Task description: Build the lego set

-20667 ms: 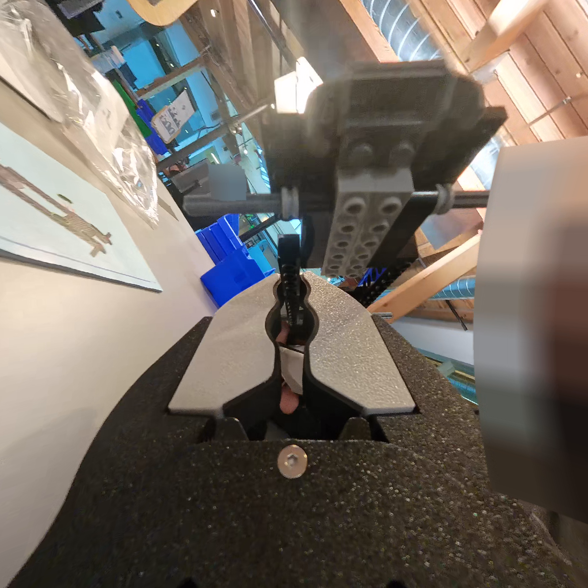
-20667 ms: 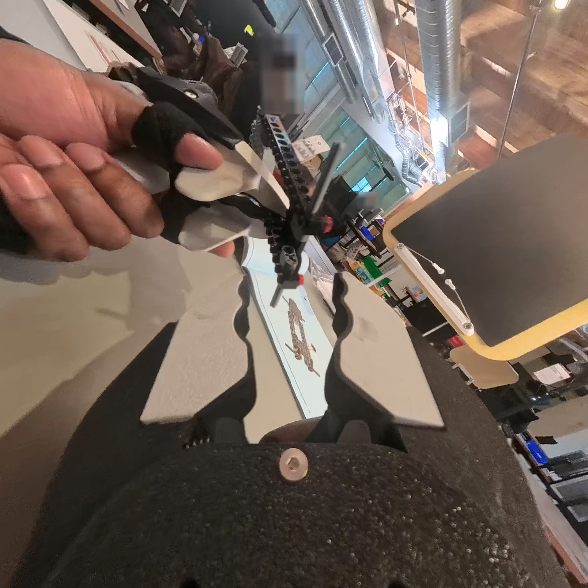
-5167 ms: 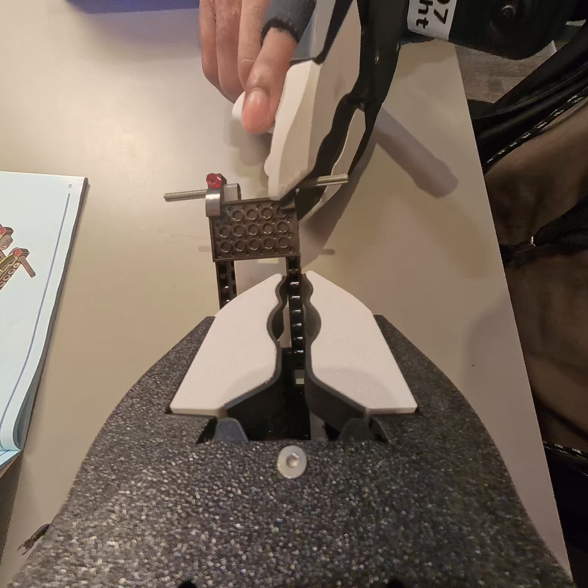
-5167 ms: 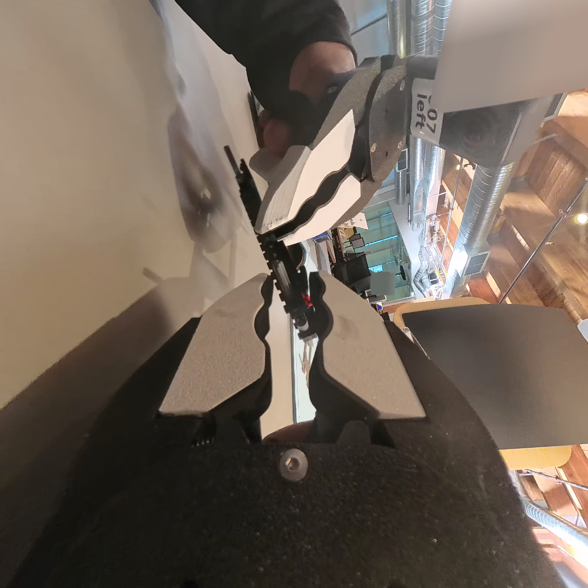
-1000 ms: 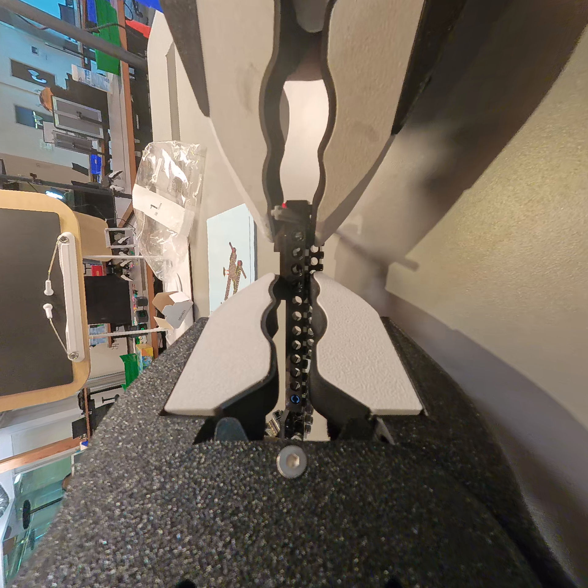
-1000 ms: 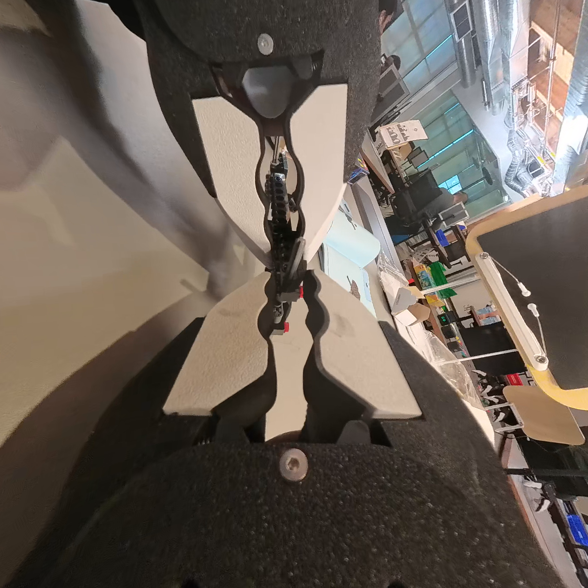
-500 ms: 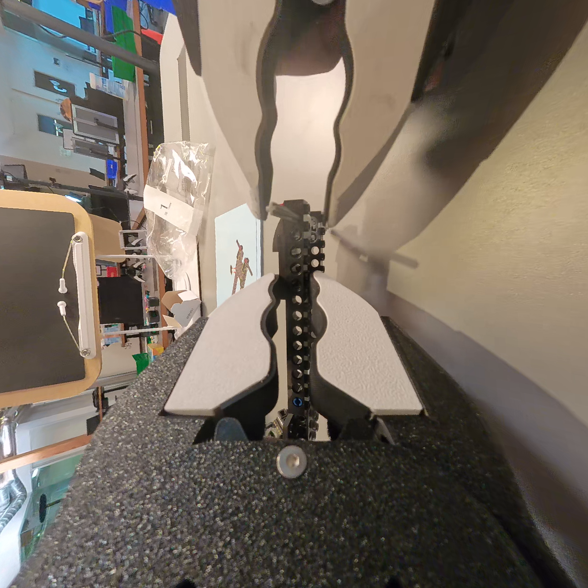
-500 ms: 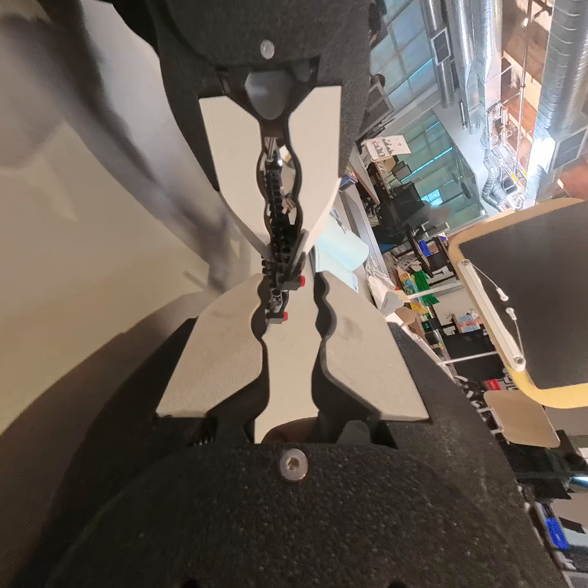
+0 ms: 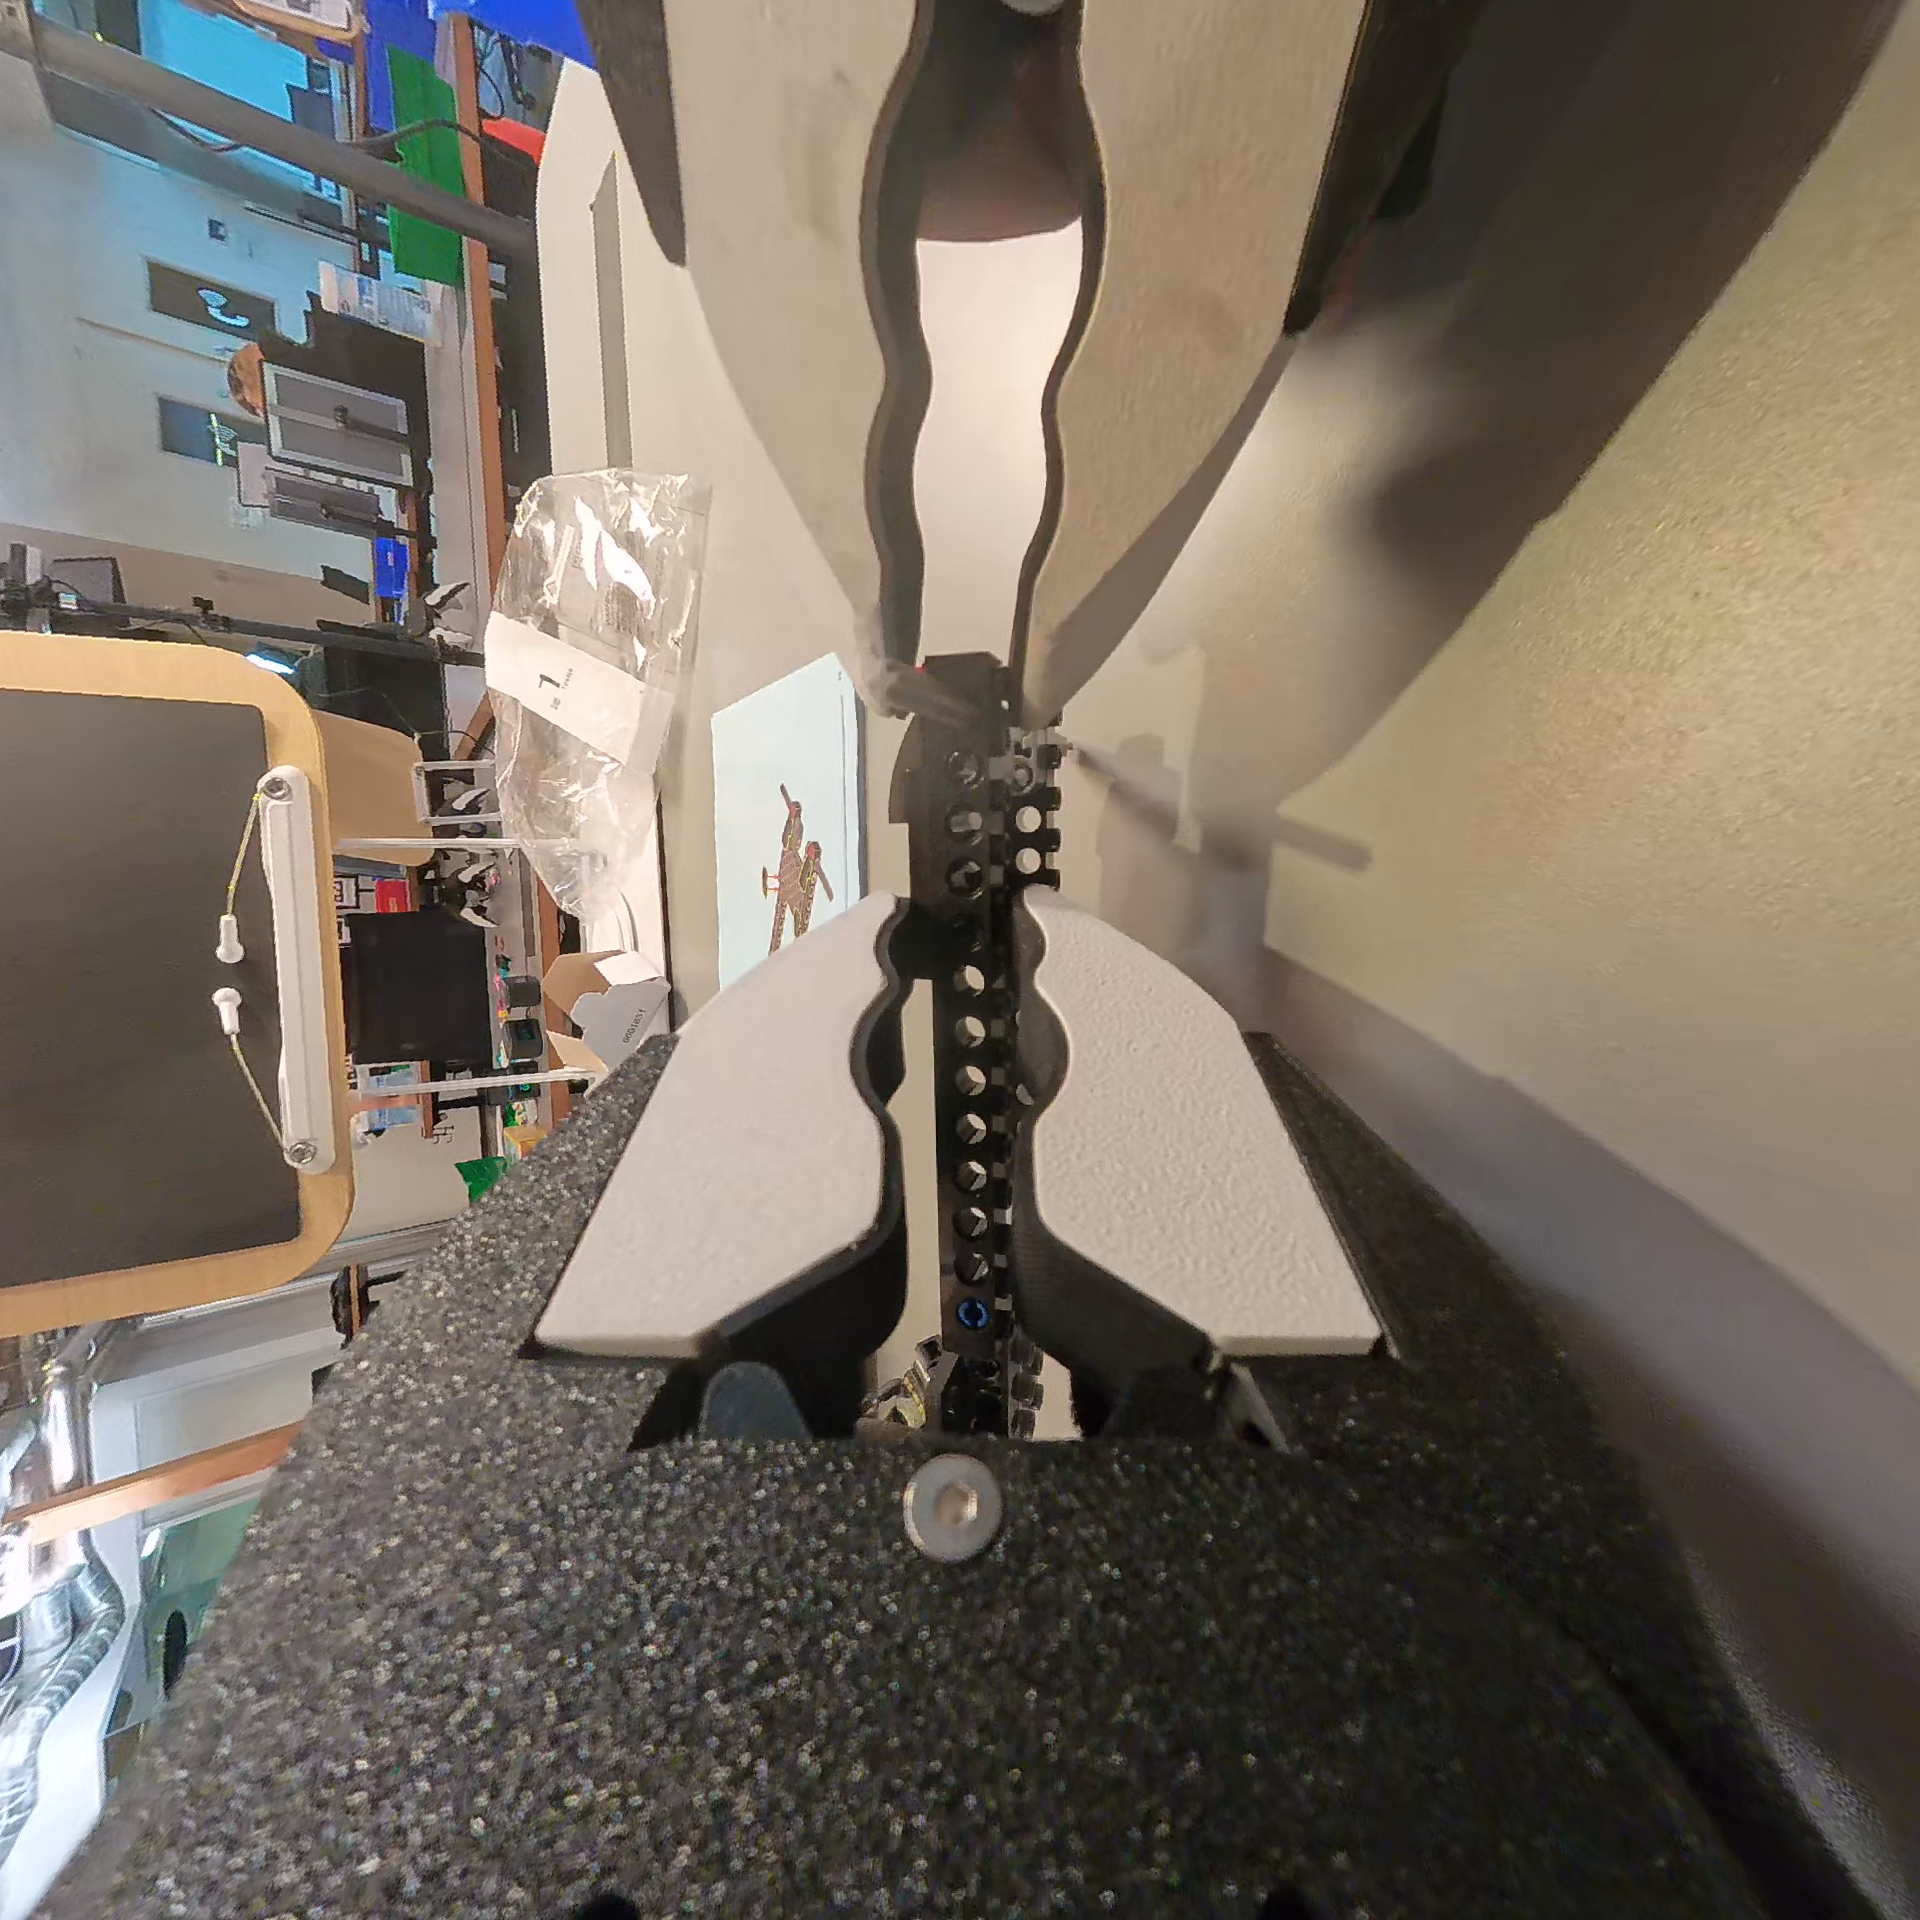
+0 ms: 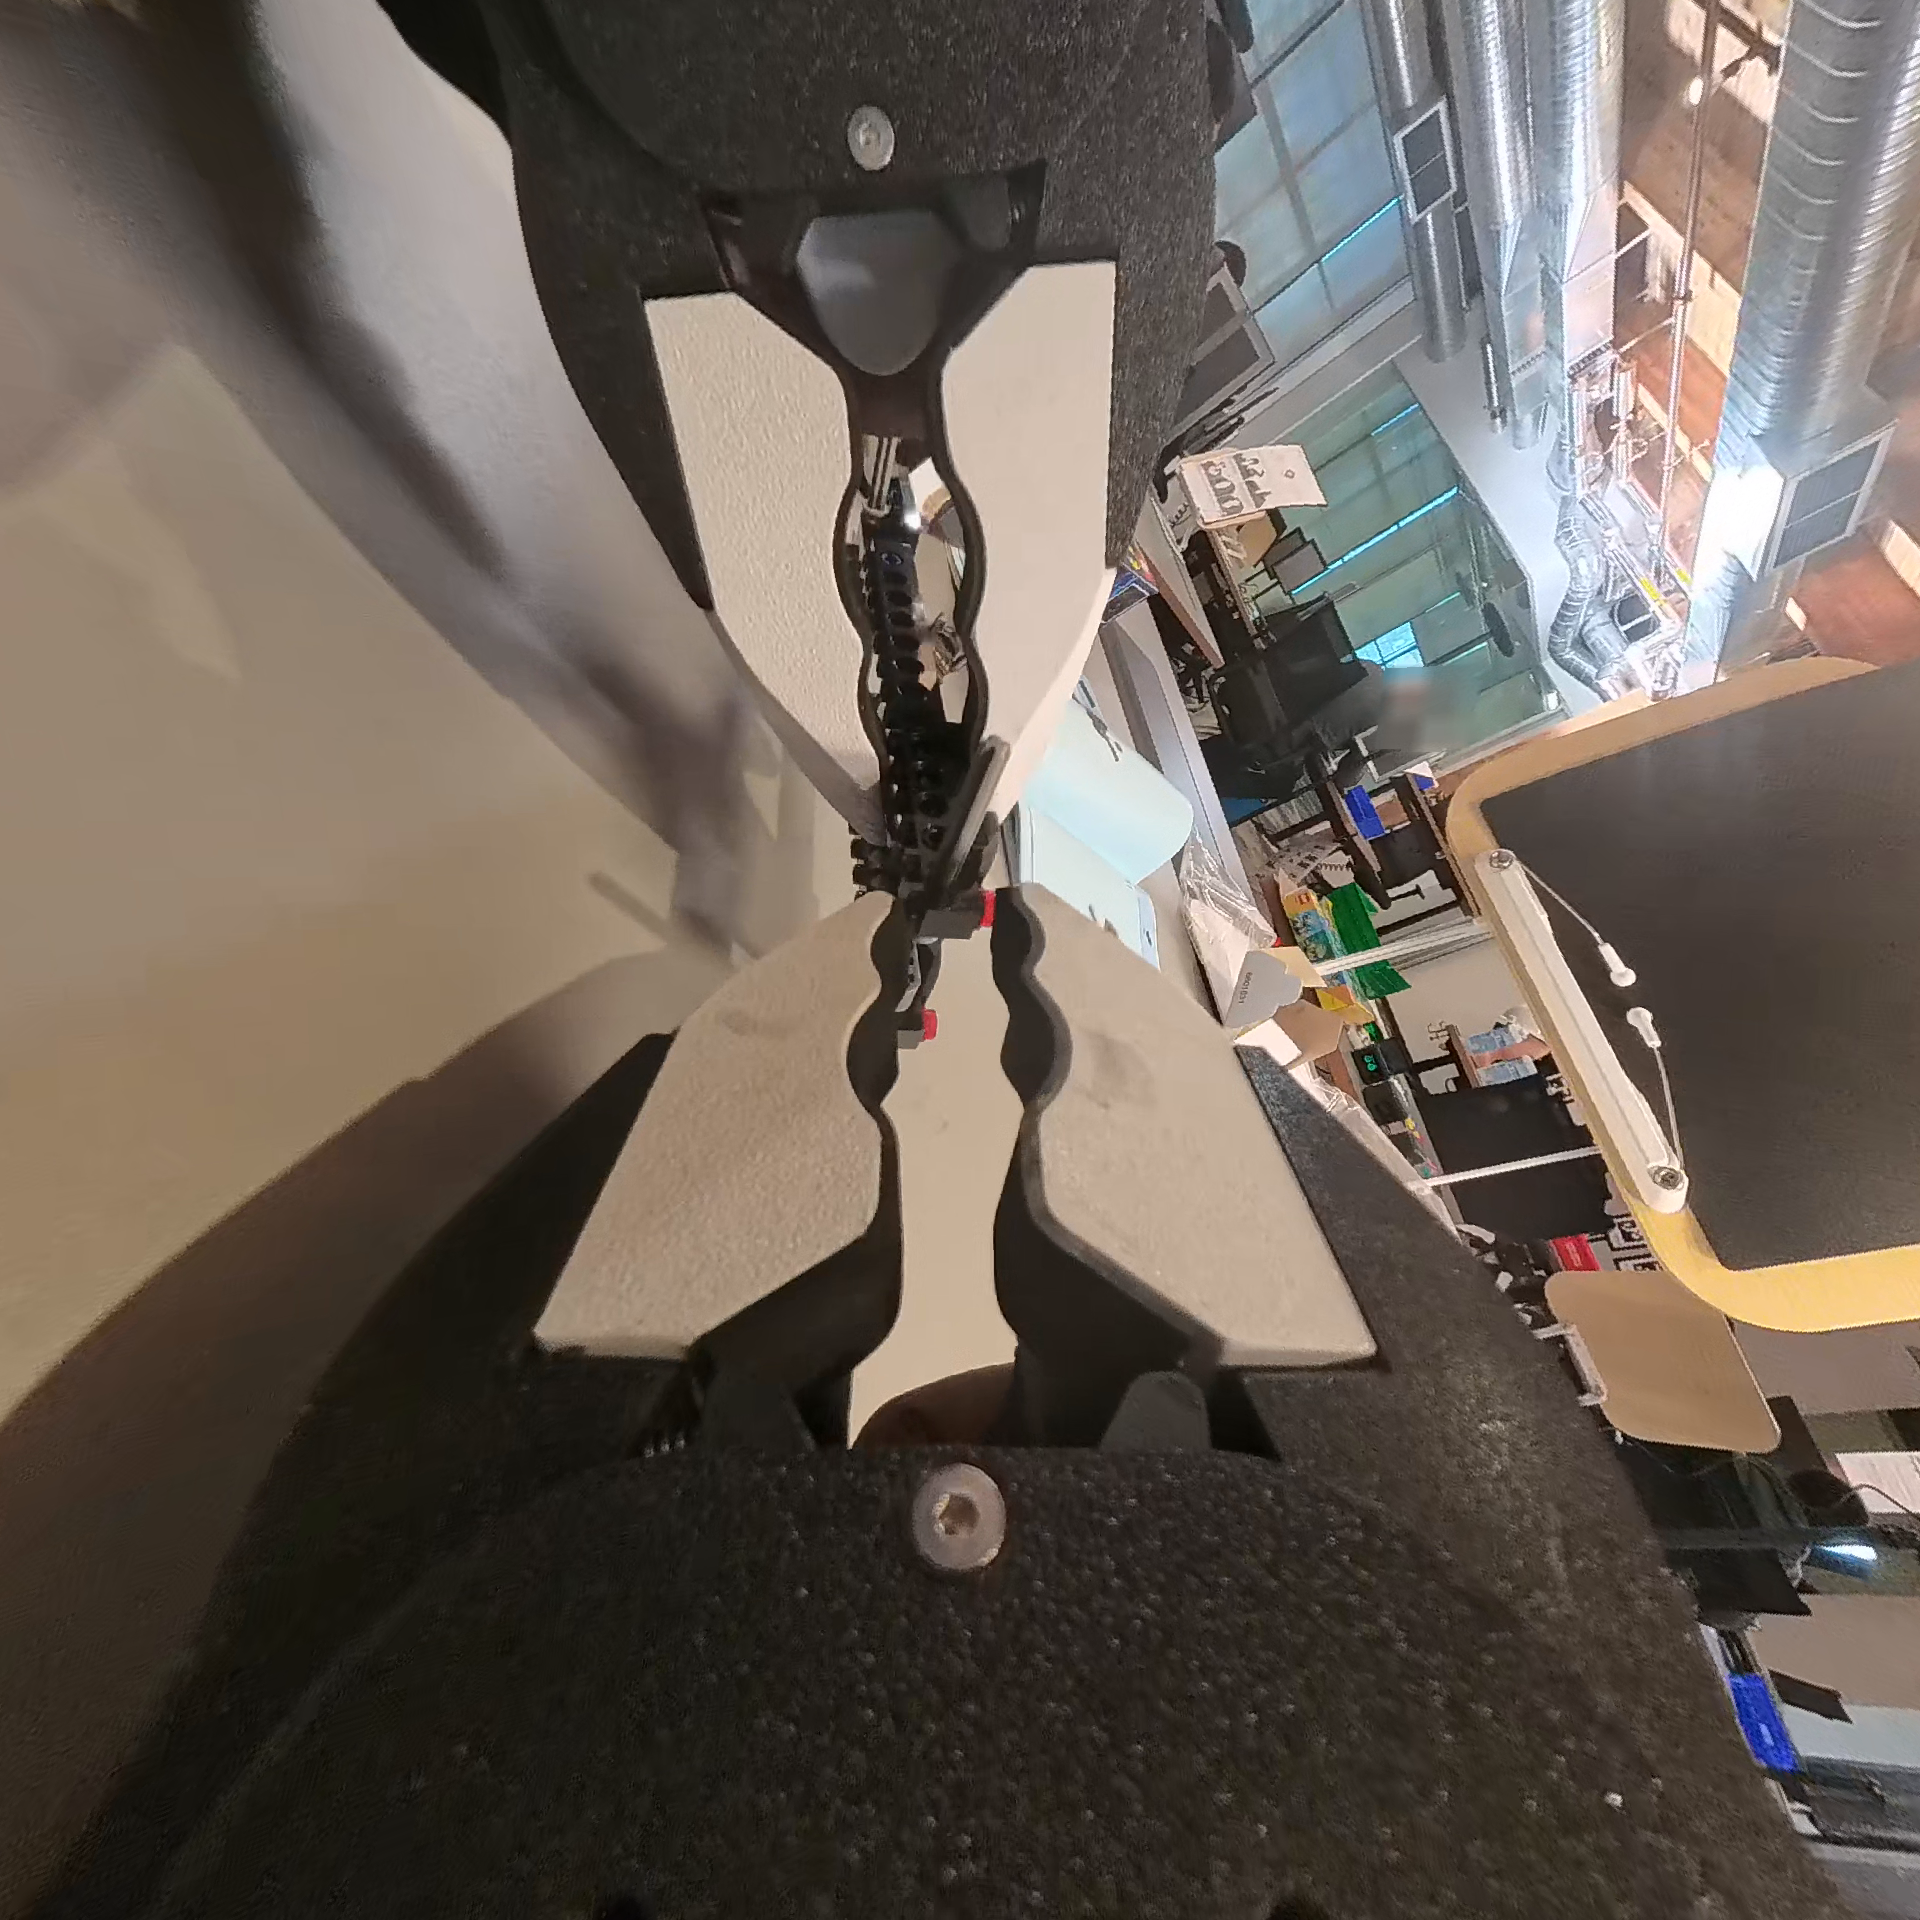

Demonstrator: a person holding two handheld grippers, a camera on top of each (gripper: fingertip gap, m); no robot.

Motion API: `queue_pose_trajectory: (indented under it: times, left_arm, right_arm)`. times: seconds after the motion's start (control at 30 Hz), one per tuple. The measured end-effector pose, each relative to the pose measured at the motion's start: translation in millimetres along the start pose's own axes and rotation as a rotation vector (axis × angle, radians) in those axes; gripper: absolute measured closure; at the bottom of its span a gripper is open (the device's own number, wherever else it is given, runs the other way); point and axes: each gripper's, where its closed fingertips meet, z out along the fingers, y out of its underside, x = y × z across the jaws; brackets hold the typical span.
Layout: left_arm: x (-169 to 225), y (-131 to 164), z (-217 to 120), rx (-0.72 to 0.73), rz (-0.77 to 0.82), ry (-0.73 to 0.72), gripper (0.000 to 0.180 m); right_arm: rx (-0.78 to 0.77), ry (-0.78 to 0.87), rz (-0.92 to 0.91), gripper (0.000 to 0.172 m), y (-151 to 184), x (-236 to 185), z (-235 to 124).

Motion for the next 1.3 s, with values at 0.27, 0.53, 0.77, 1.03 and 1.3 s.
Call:
queue_pose_trajectory:
  times: [0.27,0.53,0.77,1.03,1.3]
  left_arm:
    - [-8.7,-12.2,-8.9,0.026,0.032,-0.021,0.156]
    - [-1.1,-22.2,-5.0,0.06,0.133,0.0,0.155]
    - [-1.2,-20.6,-3.9,0.063,0.155,-0.001,0.16]
    - [0.6,-19.1,-4.1,0.066,0.154,0.011,0.161]
    - [-0.8,-17.9,-2.1,0.061,0.142,-0.017,0.161]
  right_arm:
    - [-0.001,0.021,-0.014,0.157,-3.2,4.4,2.3]
    - [0.022,0.013,-0.046,0.157,-11.9,0.5,3.2]
    - [0.017,0.009,-0.05,0.157,-11.8,-1.2,5.1]
    - [0.012,0.008,-0.045,0.157,-10.4,-2.9,8.4]
    - [-0.001,0.022,-0.048,0.156,-7.7,-2.3,10.3]
